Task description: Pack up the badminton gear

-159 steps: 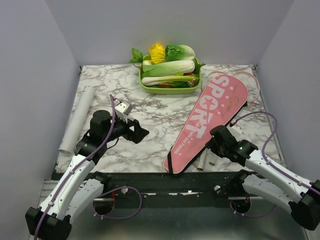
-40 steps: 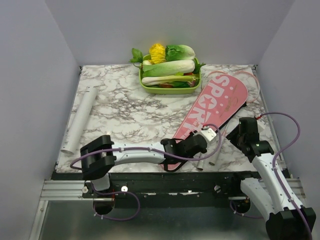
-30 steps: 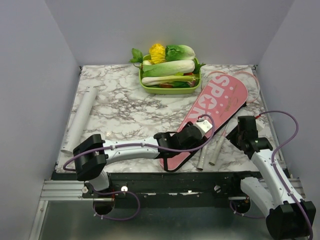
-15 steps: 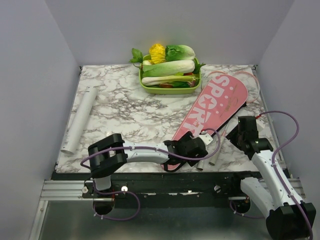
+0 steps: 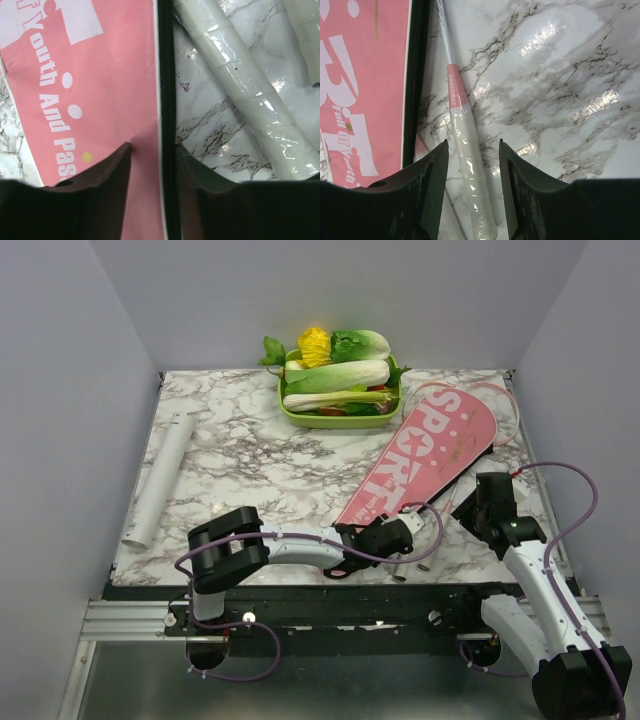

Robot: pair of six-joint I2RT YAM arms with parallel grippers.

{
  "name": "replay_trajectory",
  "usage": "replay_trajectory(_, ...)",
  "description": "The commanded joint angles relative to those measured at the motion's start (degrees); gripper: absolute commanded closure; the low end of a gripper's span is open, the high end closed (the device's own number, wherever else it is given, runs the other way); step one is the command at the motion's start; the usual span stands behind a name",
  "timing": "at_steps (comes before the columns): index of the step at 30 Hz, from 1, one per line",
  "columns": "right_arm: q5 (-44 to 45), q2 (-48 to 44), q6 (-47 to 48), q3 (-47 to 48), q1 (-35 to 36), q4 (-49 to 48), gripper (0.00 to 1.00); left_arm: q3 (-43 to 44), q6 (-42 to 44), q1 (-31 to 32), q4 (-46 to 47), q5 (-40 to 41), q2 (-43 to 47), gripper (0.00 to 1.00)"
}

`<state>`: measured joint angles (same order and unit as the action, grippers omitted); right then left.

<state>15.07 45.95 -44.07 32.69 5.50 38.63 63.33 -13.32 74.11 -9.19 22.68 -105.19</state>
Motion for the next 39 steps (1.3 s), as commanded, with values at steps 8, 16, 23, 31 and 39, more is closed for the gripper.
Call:
replay_trajectory(8,-1.9,-0.9,0.0,-2.0,-0.4,-1.5,0.48,-0.8,0.9,0.3,2.9,-2.5,2.4,1.00)
replay_trajectory(16,-2.7,-2.3,0.7,-2.3,-0.4,-1.5,0.50,-0.3,2.7,-0.1,3.0,-2.2,7.1,1.00)
replay_trajectory(23,-1.4,-4.2,0.7,-2.2,-0.4,-0.8,0.52,3.6,0.8,-0.7,-1.2,-1.1,8.4,1.00)
replay_trajectory(31,2.7,2.2,0.4,1.1,-0.4,-0.4,0.51,5.1,-0.7,-6.7,-1.4,-4.6,12.7,1.00)
replay_trajectory(39,5.2,14.8,1.5,6.9,-0.7,-4.6,0.51,7.3,-0.7,-12.0,-1.3,-9.2,16.2,1.00)
